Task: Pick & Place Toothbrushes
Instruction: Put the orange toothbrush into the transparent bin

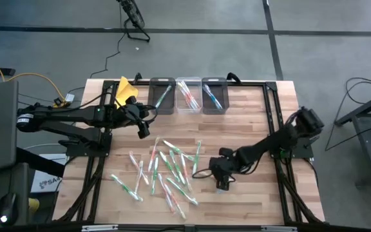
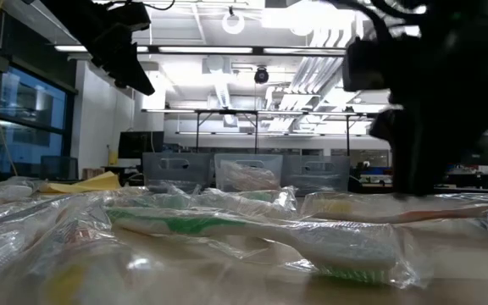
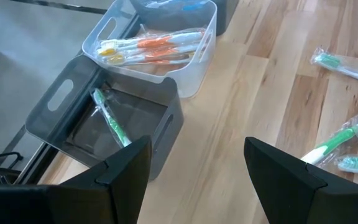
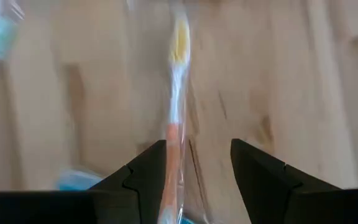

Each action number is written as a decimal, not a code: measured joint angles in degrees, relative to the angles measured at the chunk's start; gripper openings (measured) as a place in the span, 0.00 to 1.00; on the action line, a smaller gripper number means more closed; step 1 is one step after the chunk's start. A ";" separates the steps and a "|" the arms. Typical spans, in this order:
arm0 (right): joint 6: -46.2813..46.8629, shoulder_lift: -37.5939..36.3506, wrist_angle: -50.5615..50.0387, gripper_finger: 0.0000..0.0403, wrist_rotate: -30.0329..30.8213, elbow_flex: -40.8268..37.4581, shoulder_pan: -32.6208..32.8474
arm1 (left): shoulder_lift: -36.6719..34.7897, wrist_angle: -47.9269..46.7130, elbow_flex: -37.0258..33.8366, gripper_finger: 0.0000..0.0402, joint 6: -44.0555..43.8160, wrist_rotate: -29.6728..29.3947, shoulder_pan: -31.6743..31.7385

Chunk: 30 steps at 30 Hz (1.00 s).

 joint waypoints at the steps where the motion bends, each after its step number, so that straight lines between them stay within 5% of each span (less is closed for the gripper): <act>1: 0.31 0.95 0.22 0.42 0.01 -0.02 0.39 | 0.00 0.00 0.00 0.62 0.00 0.00 0.00; 18: 5.00 1.29 1.76 0.38 -2.71 0.00 2.80 | 0.00 -0.01 0.00 0.62 0.05 1.05 0.00; 30: 7.57 2.02 0.69 0.32 2.93 -0.02 6.50 | 0.00 0.06 0.00 0.62 0.46 1.03 0.00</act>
